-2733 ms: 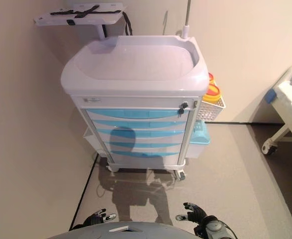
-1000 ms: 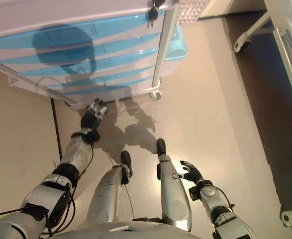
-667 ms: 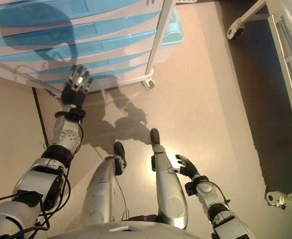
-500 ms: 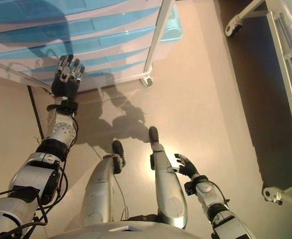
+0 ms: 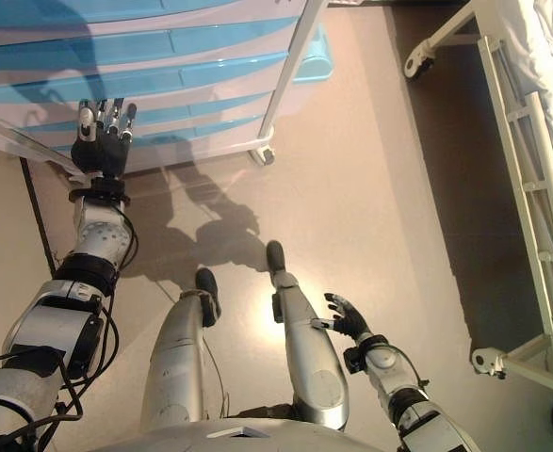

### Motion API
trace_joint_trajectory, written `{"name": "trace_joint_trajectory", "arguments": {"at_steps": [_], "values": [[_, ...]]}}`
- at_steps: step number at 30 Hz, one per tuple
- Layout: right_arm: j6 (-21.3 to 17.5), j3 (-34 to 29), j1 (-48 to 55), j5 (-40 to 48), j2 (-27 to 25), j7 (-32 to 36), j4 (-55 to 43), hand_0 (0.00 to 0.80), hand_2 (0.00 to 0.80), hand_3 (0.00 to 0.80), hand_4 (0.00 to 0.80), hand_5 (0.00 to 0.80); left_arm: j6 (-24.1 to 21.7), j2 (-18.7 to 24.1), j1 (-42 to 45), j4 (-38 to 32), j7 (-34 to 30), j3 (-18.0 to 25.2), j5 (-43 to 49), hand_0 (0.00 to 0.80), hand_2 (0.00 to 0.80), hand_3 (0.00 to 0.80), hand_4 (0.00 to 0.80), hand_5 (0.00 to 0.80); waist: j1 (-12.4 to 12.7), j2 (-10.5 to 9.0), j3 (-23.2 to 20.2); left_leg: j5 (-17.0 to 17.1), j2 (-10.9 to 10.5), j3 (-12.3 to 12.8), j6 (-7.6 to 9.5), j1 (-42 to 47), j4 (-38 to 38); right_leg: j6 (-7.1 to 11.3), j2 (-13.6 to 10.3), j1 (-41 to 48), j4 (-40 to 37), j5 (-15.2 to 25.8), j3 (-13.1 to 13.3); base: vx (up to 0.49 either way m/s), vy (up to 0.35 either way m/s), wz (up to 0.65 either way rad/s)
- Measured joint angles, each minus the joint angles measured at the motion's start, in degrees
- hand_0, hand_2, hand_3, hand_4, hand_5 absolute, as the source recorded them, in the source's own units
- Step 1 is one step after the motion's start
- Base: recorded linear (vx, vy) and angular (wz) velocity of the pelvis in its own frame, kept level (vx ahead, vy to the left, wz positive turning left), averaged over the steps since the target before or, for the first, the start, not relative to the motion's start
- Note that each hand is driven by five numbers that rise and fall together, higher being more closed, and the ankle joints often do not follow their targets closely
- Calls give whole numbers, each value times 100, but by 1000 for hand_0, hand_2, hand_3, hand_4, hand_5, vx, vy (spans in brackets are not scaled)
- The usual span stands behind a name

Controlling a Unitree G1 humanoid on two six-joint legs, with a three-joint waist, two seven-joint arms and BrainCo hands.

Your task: Open the drawer and pick up the medicine

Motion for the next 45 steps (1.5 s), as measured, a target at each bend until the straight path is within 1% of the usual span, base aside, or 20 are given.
{"name": "trace_joint_trajectory", "arguments": {"at_steps": [2,3,4,5,6,10,14,16,17,20,24,28,30,32,33,35,38,40,41,45], "values": [[-6,34,38,5,12,-1,-16,0,0,0,0,0,109,-3,2,13,-94,-3,-212,0,0,0,0,0,-10,-16,-6,11,12,-22,40,27,29,31,16,48,8,19,4,43,-56,3],[-21,62,49,13,11,-2,-17,0,0,0,0,0,138,2,1,12,-142,-3,-280,104,104,104,104,104,16,-21,-2,-14,-11,-23,29,37,44,6,11,69,4,-4,-6,41,-58,1],[-21,82,57,12,11,1,-17,0,0,0,0,0,170,6,0,11,-178,-2,-378,489,489,489,489,489,14,-31,-4,-17,0,-30,31,51,47,3,18,79,11,-4,6,-47,-102,-2],[-16,102,76,8,21,3,-15,0,0,0,0,0,209,1,4,25,-181,0,-472,762,762,762,762,762,10,-41,-6,5,8,-32,43,77,46,39,23,103,9,26,18,-38,-94,-1],[-21,109,127,10,43,3,-15,0,0,0,0,0,242,-5,5,25,-180,9,-554,800,800,800,800,800,2,-59,3,9,3,-30,45,121,35,37,13,141,1,27,12,-24,-98,-1],[2,133,278,-17,75,14,-15,0,0,0,0,0,252,0,33,25,-179,79,-697,800,800,800,800,800,18,-173,57,3,0,-48,37,220,15,36,17,255,-22,26,8,82,-42,2],[32,129,447,-27,68,6,-16,0,0,0,0,0,417,-44,400,23,-180,80,-632,800,800,800,800,800,53,-174,55,-17,-15,-71,21,568,-83,35,8,603,-114,25,-1,140,-21,4],[43,107,550,-32,68,2,-18,0,0,0,0,0,545,-170,654,-44,-179,142,-549,800,800,800,800,800,126,-174,56,-24,-16,-62,14,802,-180,34,-3,840,-235,23,-1,183,12,1],[51,90,604,-69,74,-1,-22,0,0,0,0,0,640,-242,891,-168,-180,274,-416,800,800,800,800,800,143,-173,57,-36,-20,-63,-4,920,-213,21,1,966,-282,12,-7,192,33,2],[151,38,816,-290,73,-9,-102,0,0,0,0,0,891,-407,1593,-545,-180,436,-96,800,800,800,800,800,272,-169,59,-43,-40,-59,-22,1340,-403,-15,-8,1342,-386,-24,-31,208,50,3],[283,-169,1157,-644,129,-62,-306,0,0,0,0,0,1180,-746,2450,-952,-180,642,319,800,800,800,800,800,405,-166,61,32,-140,-84,-69,1946,-811,-43,-92,1837,-513,-122,-113,157,49,9],[561,-347,1245,-1019,163,-140,-437,0,0,0,0,0,1387,-1035,3124,-1250,-193,726,563,800,800,800,800,800,548,-158,66,182,-261,-159,-125,2501,-1317,-83,-190,2203,-545,-254,-177,139,66,13],[704,-419,1302,-1187,174,-160,-525,0,0,0,0,0,1572,-1160,3474,-1362,-203,762,666,800,800,800,800,800,611,-147,61,271,-325,-227,-156,2826,-1623,-111,-232,2437,-595,-341,-259,19,64,17],[888,-520,1354,-1363,176,-146,-716,0,0,0,0,0,1770,-1209,3784,-1431,-404,849,758,800,800,800,800,800,719,-117,66,378,-347,-294,-207,3022,-1887,-149,-237,2549,-591,-390,-307,-44,67,13],[960,-559,1393,-1442,174,-139,-751,0,0,0,0,0,1875,-1268,3922,-1431,-497,878,766,800,800,800,800,800,763,-99,59,447,-351,-330,-233,3147,-2017,-181,-243,2608,-596,-413,-323,-60,58,20],[1106,-628,1397,-1610,129,-97,-879,0,0,0,0,0,2139,-1337,4239,-1392,-775,880,767,800,800,800,800,800,772,-10,60,542,-377,-562,-289,3341,-2271,-230,-244,2816,-663,-467,-477,-55,41,37],[1239,-725,1359,-1835,82,51,-901,0,0,0,0,0,2511,-1362,4660,-1153,-1232,872,768,800,800,800,800,800,836,102,34,713,-375,-786,-391,3656,-2599,-309,-234,3046,-694,-583,-612,-29,2,36],[1277,-796,1327,-1947,28,202,-856,0,0,0,0,0,2735,-1387,4854,-839,-1582,868,793,800,800,800,800,800,927,223,-47,794,-314,-855,-459,3771,-2764,-369,-206,3129,-692,-628,-642,-44,-23,22],[1285,-807,1300,-2010,-10,284,-824,0,0,0,0,0,2825,-1393,4940,-671,-1722,862,827,800,800,800,800,800,941,288,-94,833,-294,-908,-496,3829,-2821,-404,-190,3178,-691,-652,-715,-49,-22,26],[1272,-800,1184,-2079,-189,450,-608,0,0,0,0,0,3089,-1428,5287,-116,-1984,738,967,800,800,800,800,800,1073,640,-395,928,-176,-1080,-616,3867,-2916,-508,-67,3277,-637,-722,-851,-73,-39,22]]}}
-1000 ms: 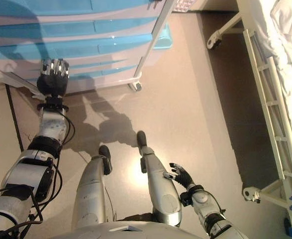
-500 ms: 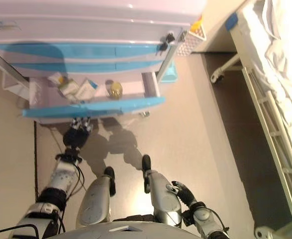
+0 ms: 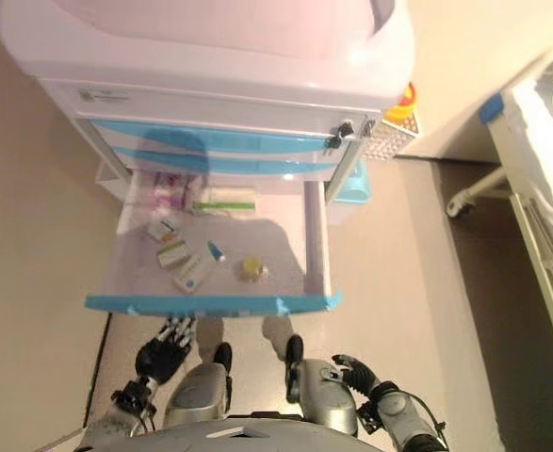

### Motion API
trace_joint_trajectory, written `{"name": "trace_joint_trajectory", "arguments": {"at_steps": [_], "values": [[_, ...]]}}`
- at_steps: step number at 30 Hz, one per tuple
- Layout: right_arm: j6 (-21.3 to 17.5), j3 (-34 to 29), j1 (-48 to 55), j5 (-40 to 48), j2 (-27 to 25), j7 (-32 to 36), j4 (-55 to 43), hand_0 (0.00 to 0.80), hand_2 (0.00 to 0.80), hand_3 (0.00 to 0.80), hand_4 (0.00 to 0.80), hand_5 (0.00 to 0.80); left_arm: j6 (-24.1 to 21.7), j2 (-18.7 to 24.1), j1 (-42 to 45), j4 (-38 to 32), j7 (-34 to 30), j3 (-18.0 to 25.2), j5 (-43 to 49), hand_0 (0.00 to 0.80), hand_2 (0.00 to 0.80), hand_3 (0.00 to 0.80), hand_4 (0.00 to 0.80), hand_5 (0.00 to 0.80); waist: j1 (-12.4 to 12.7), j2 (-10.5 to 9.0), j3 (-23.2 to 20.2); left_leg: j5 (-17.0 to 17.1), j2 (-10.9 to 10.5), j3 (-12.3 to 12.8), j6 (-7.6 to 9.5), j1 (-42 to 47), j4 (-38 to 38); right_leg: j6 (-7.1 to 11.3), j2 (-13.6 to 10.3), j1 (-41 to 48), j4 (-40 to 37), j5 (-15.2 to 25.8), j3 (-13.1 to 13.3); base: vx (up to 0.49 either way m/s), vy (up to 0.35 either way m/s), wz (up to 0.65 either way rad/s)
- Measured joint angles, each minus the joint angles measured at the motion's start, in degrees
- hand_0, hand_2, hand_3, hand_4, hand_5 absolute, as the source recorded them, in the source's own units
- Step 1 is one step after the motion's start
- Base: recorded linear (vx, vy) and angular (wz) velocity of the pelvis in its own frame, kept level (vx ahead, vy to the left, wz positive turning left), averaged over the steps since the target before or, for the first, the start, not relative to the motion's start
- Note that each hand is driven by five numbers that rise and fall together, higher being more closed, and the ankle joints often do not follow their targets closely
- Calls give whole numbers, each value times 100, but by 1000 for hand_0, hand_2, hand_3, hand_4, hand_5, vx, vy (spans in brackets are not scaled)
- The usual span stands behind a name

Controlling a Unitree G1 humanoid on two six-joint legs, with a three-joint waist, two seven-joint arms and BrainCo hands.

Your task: Open the drawer and pick up the medicine

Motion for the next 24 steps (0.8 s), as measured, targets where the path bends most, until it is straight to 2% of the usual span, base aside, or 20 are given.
{"name": "trace_joint_trajectory", "arguments": {"at_steps": [4,7,8,10,13,17,21,22,23,24], "values": [[-10,-1,-153,-84,-227,117,361,0,0,0,0,0,49,-6,171,536,-246,-92,92,800,800,800,800,800,49,244,-246,99,95,-149,-120,58,-88,-102,54,42,92,-103,-187,-69,-32,22],[-12,-4,-112,-83,-291,133,424,0,0,0,0,0,59,75,178,794,-345,-91,203,800,800,800,800,800,47,289,-460,107,175,-175,-167,11,-90,-238,96,-106,305,-215,-238,-97,-38,7],[-21,-2,-110,-83,-302,131,438,0,0,0,0,0,59,64,258,833,-364,-97,222,800,800,800,800,800,69,358,-457,119,189,-179,-174,-17,-84,-261,116,-153,392,-232,-246,-148,-49,0],[-107,-16,-154,-74,-305,113,611,0,0,0,0,0,36,21,142,1221,-620,-34,223,800,800,800,800,800,62,363,-526,160,224,-207,-229,-125,-74,-301,133,-291,527,-260,-285,-108,-29,7],[-193,-52,-139,-70,-309,52,725,0,0,0,0,0,37,-121,-28,1472,-655,143,247,800,800,800,800,800,90,448,-556,189,274,-231,-236,-160,-62,-394,135,-365,670,-353,-394,-53,-6,14],[-252,-146,-127,-72,-310,16,856,0,0,0,0,0,44,-147,-108,1667,-656,268,468,800,800,800,800,800,126,525,-644,194,280,-260,-246,-173,-63,-418,128,-439,828,-462,-427,-32,14,5],[-287,-234,-93,-71,-311,-40,987,0,0,0,0,0,53,-204,-117,1805,-656,313,698,800,800,800,800,800,123,615,-798,240,254,-260,-332,-225,-65,-399,83,-514,870,-532,-464,-25,36,5],[-290,-241,-104,-72,-311,-74,1029,0,0,0,0,0,44,-215,-134,1837,-656,319,749,800,800,800,800,800,124,588,-849,247,245,-262,-342,-235,-59,-383,71,-530,863,-526,-482,-15,34,9],[-289,-244,-120,-74,-310,-96,1072,0,0,0,0,0,36,-215,-150,1845,-656,337,847,314,314,314,314,314,126,605,-851,249,235,-267,-344,-236,-58,-371,55,-530,861,-535,-496,-11,24,10],[-289,-262,-125,-80,-311,-114,1106,0,0,0,0,0,21,-214,-188,1886,-655,340,929,0,0,0,0,0,128,620,-859,249,229,-269,-344,-237,-59,-365,46,-526,858,-540,-509,-9,21,7]]}}
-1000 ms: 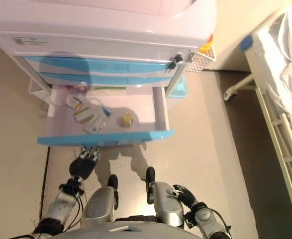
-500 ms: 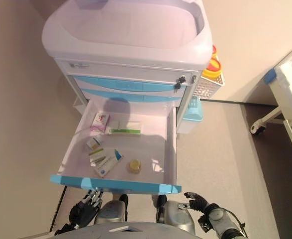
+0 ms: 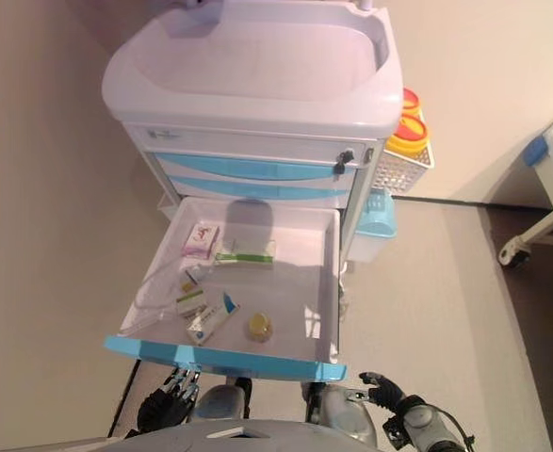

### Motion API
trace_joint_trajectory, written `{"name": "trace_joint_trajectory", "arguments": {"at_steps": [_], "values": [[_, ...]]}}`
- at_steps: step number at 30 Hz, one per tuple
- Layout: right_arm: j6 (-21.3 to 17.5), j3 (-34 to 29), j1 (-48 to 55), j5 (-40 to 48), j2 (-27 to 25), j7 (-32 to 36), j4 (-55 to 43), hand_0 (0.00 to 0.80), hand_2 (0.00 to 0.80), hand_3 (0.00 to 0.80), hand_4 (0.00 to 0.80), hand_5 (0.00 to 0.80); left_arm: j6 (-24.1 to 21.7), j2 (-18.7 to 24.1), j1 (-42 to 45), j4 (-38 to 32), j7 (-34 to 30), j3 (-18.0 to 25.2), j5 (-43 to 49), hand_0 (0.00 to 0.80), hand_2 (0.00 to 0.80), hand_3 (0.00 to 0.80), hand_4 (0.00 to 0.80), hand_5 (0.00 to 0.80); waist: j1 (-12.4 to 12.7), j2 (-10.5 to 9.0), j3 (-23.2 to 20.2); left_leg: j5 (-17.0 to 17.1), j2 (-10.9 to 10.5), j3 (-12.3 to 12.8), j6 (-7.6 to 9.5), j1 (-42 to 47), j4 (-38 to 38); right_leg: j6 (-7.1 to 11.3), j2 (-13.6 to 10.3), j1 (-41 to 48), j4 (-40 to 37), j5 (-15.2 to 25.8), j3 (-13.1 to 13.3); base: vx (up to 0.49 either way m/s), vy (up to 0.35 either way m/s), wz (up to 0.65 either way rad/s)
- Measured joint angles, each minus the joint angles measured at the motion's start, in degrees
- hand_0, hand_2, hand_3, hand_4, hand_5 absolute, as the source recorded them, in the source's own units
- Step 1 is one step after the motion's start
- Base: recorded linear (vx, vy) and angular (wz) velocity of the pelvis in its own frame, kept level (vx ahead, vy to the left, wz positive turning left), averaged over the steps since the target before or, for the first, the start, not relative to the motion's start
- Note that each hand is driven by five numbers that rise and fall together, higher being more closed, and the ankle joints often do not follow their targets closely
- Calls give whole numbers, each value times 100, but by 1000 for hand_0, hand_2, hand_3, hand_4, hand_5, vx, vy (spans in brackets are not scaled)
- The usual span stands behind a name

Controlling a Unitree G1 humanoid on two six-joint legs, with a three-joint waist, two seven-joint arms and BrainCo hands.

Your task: Open the drawer and pick up the medicine

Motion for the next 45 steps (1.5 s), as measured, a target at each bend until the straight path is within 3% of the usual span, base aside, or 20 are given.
{"name": "trace_joint_trajectory", "arguments": {"at_steps": [4,7,13,15,20,23,28,31,34,39,42,44,45], "values": [[28,-29,4,-8,-2,-150,123,0,0,0,0,0,-290,-20,-71,67,168,-23,338,0,0,0,0,0,-14,60,-62,-5,-20,13,7,2,-10,-5,-21,-6,-8,-17,10,0,18,0],[115,-154,37,-117,-7,-309,260,0,0,0,0,0,-655,-28,-84,63,616,-281,695,0,0,0,0,0,-5,180,-270,-28,-37,29,42,-24,-32,4,-39,-22,-6,-22,15,0,0,0],[260,-408,70,-102,-94,-653,560,0,0,0,0,0,-1457,-78,-86,344,2221,-443,1886,0,0,0,0,0,-4,379,-605,11,-61,168,152,5,-217,29,-68,-128,-12,-16,95,-22,41,-6],[261,-472,86,-70,-112,-764,618,0,0,0,0,0,-1746,-48,-116,465,2771,-445,2456,0,0,0,0,0,0,311,-642,42,-64,188,148,-15,-247,49,-70,-195,-26,-2,113,-54,36,-4],[267,-646,235,155,-212,-976,741,0,0,0,0,0,-1876,100,-138,548,3649,-628,3494,0,0,0,0,0,-2,66,-720,146,-85,321,179,-12,-476,153,-85,-218,-285,138,177,-56,21,-7],[268,-703,199,366,-225,-1146,763,0,0,0,0,0,-1870,235,-189,553,3937,-802,3924,0,0,0,0,0,-11,-61,-772,186,-77,523,236,2,-634,246,-92,-215,-588,352,237,-46,3,-30],[279,-893,174,483,-235,-1446,770,0,0,0,0,0,-1838,313,-395,569,4121,-886,4254,0,0,0,0,0,-177,-229,-726,224,-126,612,309,45,-730,342,-79,63,-1271,763,292,-60,-14,-9],[259,-1458,-33,830,-385,-2116,731,0,0,0,0,0,-1728,424,-397,585,4215,-934,4519,0,0,0,0,0,-181,-259,-654,252,-139,810,355,94,-907,430,-92,176,-1639,974,413,-55,-33,-28],[53,-1907,-44,1154,-621,-2528,262,0,0,0,0,0,-1721,498,-365,607,4254,-1002,4719,0,0,0,0,0,-261,-338,-601,286,-174,894,396,97,-978,474,-110,221,-1860,1125,465,-49,16,-14],[-164,-2169,10,1231,-783,-2969,-1769,0,0,0,0,0,-1704,510,-262,471,4371,-1102,4759,0,0,0,0,0,-497,-502,-444,358,-252,1067,465,175,-1143,527,-156,288,-2138,1325,611,-50,55,-16],[-235,-2137,-14,994,-812,-2996,-2667,0,0,0,0,0,-1616,482,-260,302,4435,-1101,4744,0,0,0,0,0,-606,-474,-419,416,-290,1087,518,193,-1258,576,-211,313,-2274,1410,613,-11,35,-2],[-68,-2116,-64,946,-818,-2991,-3031,0,0,0,0,0,-1605,431,-245,241,4454,-1102,4736,0,0,0,0,0,-593,-447,-399,440,-322,1104,533,274,-1348,556,-226,351,-2318,1449,627,-11,72,-3],[-17,-2006,60,835,-858,-2982,-3733,0,0,0,0,0,-1605,369,-164,210,4489,-1075,4706,0,0,0,0,0,-626,-371,-343,475,-346,1118,541,350,-1442,574,-230,384,-2321,1464,636,-6,38,-9]]}}
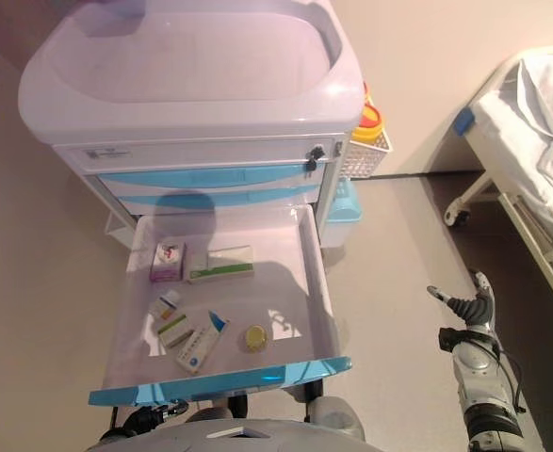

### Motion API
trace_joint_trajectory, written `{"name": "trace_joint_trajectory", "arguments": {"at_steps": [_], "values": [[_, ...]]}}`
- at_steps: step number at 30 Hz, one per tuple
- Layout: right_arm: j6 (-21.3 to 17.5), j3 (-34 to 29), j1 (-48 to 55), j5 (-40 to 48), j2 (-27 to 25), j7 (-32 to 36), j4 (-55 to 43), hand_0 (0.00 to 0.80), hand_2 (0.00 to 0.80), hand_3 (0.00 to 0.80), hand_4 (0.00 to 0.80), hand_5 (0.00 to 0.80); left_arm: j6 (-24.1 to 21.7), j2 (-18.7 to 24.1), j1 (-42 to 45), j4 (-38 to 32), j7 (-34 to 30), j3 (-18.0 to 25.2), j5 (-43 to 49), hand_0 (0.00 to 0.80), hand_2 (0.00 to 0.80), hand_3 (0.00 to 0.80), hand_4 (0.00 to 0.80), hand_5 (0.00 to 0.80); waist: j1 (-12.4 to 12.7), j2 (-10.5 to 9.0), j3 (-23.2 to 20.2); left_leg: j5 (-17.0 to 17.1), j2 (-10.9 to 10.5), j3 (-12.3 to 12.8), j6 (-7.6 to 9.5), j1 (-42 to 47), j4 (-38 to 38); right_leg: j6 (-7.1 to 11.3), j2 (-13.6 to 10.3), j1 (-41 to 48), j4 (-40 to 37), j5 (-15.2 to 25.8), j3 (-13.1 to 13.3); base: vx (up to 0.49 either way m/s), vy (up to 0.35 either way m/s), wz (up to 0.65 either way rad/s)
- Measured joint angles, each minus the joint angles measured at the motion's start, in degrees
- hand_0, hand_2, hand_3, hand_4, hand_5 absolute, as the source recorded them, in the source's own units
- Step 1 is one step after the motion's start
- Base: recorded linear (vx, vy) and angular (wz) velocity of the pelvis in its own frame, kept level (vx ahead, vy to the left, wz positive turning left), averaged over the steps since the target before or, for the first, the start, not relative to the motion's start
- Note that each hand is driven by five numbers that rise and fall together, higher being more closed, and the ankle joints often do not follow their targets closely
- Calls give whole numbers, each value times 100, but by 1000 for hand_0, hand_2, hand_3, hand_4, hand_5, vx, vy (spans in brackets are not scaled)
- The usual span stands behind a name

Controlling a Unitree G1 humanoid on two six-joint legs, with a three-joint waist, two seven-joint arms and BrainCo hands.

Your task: Open the drawer and pick up the medicine

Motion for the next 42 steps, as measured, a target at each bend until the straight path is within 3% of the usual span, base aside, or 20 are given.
{"name": "trace_joint_trajectory", "arguments": {"at_steps": [2,8,16,18,20,22,29,33,42], "values": [[-144,273,-46,-348,-127,112,-806,0,0,0,0,0,18,-155,46,0,52,-1,-11,0,0,0,0,0,-45,60,25,-7,2,40,11,38,-62,13,-23,11,-3,-5,5,-3,39,-7],[-482,948,-234,-1313,-455,798,-1925,0,0,0,0,0,-19,-297,31,2,170,25,-16,0,0,0,0,0,50,57,21,-6,-6,-14,12,2,-63,30,-46,9,-3,-21,-49,-4,8,5],[-772,1871,-638,-1393,-1067,2382,-3154,0,0,0,0,0,-28,-301,9,59,162,24,-27,0,0,0,0,0,101,63,-43,42,-28,-212,33,-91,-51,59,-82,3,-3,-47,-231,5,4,13],[-841,1929,-688,-1396,-1056,2573,-3183,0,0,0,0,0,-27,-320,4,61,158,20,-29,0,0,0,0,0,213,75,-113,54,-34,-262,37,-112,-44,59,-88,16,-2,-51,-257,11,0,14],[-791,2389,-974,-1419,-1244,2803,-3316,0,0,0,0,0,-27,-331,-24,85,162,-20,-66,0,0,0,0,0,198,88,-171,59,-42,-358,-15,-196,-58,86,-114,-3,-5,-86,-404,7,-4,35],[-780,2673,-1169,-1464,-1245,3001,-3358,0,0,0,0,0,-32,-361,-27,81,161,-31,-76,0,0,0,0,0,369,118,-197,102,-38,-420,-21,-255,-58,86,-156,15,-6,-101,-534,2,-9,41],[-573,3408,-1649,-1747,-1260,3373,-3204,0,0,0,0,0,-25,-374,-91,60,160,-89,-227,0,0,0,0,0,702,138,-238,276,-94,-889,-17,-479,-38,109,-191,67,-5,-180,-991,1,-17,43],[-552,3525,-1701,-1978,-1260,3481,-3062,0,0,0,0,0,-21,-369,-88,55,162,-91,-242,0,0,0,0,0,823,137,-238,299,-113,-971,-38,-517,-39,131,-200,110,-6,-223,-1029,-5,-27,24],[-773,4579,-2306,-3178,-1543,3835,-2016,0,0,0,0,0,87,-253,-95,56,122,-96,-237,0,0,0,0,0,1099,88,-236,416,-113,-1312,-49,-672,-35,123,-197,134,-6,-287,-1445,8,-57,22]]}}
